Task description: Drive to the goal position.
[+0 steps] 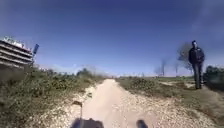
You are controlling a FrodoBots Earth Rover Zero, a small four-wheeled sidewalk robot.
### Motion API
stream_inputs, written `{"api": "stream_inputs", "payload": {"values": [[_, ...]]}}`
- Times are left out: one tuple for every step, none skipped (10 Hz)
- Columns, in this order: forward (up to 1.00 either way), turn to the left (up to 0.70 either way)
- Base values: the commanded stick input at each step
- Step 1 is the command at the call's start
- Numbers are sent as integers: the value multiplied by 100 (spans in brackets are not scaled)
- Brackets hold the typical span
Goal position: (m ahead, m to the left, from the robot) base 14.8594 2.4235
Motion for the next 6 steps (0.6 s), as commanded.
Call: {"api": "stream_inputs", "payload": {"values": [[50,0],[50,0],[50,0],[50,0],[50,0],[50,0]]}}
